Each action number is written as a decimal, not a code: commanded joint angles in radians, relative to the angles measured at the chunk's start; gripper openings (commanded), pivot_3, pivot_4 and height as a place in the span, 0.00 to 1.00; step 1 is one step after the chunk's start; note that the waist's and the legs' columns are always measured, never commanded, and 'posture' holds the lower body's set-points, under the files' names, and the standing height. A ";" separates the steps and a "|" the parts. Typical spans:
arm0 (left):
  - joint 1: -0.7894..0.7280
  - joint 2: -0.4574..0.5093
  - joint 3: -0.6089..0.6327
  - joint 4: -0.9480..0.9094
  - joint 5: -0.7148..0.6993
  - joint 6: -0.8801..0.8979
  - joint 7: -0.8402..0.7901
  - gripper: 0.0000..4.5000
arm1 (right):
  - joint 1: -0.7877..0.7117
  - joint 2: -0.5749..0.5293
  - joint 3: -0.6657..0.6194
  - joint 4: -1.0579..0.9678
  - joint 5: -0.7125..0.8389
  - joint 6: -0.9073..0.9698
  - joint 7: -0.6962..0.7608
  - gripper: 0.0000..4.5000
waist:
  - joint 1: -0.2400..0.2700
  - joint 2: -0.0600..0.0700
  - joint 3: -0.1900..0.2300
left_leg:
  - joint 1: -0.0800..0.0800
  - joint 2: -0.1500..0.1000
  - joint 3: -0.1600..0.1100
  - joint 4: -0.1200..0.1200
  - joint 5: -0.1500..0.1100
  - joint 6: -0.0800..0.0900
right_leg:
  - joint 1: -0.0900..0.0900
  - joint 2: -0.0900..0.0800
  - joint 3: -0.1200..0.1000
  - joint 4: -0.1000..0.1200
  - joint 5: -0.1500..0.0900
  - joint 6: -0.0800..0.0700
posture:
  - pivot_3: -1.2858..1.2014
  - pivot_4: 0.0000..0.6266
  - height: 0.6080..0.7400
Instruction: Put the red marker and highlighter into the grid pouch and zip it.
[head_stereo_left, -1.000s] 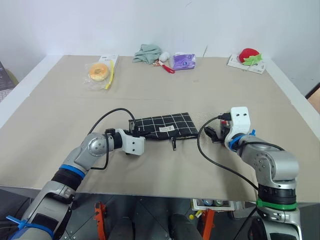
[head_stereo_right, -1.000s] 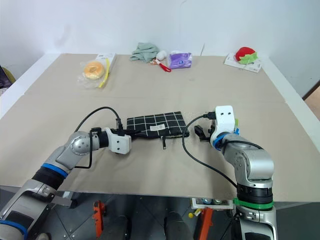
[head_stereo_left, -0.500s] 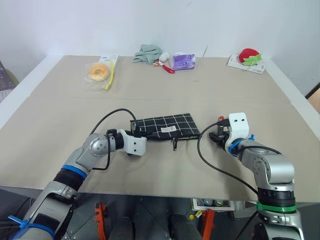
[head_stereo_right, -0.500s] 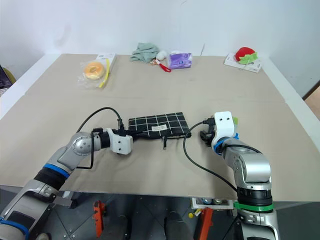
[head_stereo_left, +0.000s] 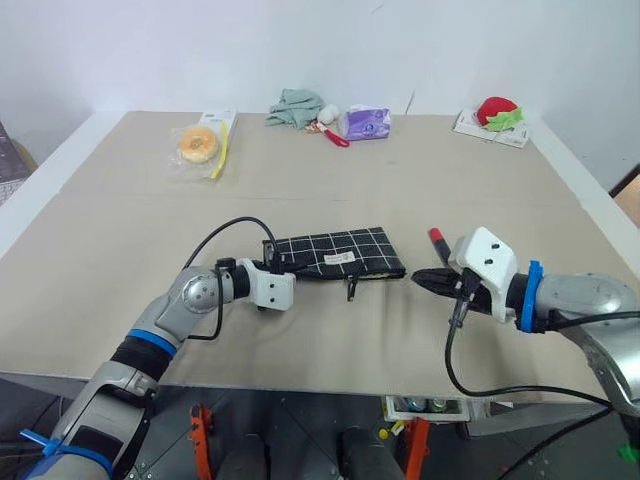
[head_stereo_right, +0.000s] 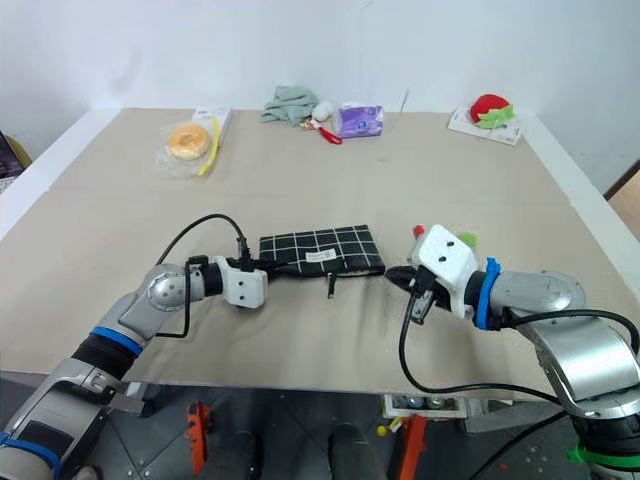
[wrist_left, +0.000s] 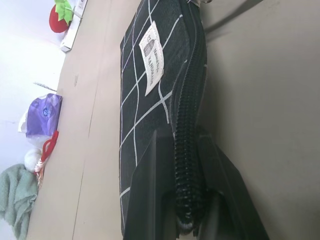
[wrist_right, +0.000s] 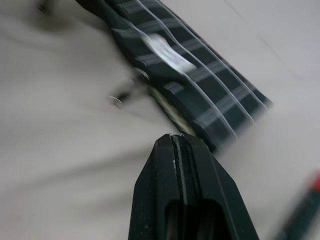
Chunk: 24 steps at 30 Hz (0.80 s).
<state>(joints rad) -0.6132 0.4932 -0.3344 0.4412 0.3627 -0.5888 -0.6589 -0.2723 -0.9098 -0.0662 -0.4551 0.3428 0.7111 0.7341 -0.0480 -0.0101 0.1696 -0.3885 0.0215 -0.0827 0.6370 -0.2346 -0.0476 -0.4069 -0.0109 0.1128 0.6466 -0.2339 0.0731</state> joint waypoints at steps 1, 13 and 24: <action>0.010 -0.011 -0.022 0.004 -0.002 -0.003 -0.003 0.00 | -0.097 0.101 -0.045 0.095 -0.027 0.043 -0.146 0.01 | 0.000 0.000 0.000 | 0.000 0.000 0.001 0.000 0.000 0.000 | 0.000 0.000 0.000 0.000 0.001 0.000 | 0.52 0.24 0.99; 0.017 -0.006 -0.023 -0.008 -0.007 0.003 -0.008 0.00 | -0.205 0.343 -0.137 0.246 -0.050 0.321 -0.444 0.99 | 0.001 0.001 0.000 | -0.001 0.000 -0.001 -0.002 0.001 0.001 | -0.001 0.001 0.000 0.000 0.001 0.000 | 0.52 0.24 0.99; 0.017 -0.013 -0.026 -0.012 -0.006 0.005 -0.005 0.00 | -0.155 0.346 -0.100 0.286 -0.046 0.400 -0.440 0.87 | 0.001 0.001 0.000 | -0.001 0.000 -0.001 -0.002 0.001 0.001 | -0.001 0.001 0.000 0.000 0.001 0.000 | 0.52 0.24 0.99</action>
<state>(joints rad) -0.6107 0.4858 -0.3406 0.4321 0.3517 -0.5877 -0.6624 -0.4292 -0.5504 -0.1718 -0.1425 0.2909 1.0923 0.2827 -0.0474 -0.0093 0.1693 -0.3894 0.0220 -0.0839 0.6351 -0.2341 -0.0468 -0.4077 -0.0100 0.1127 0.6470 -0.2332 0.0729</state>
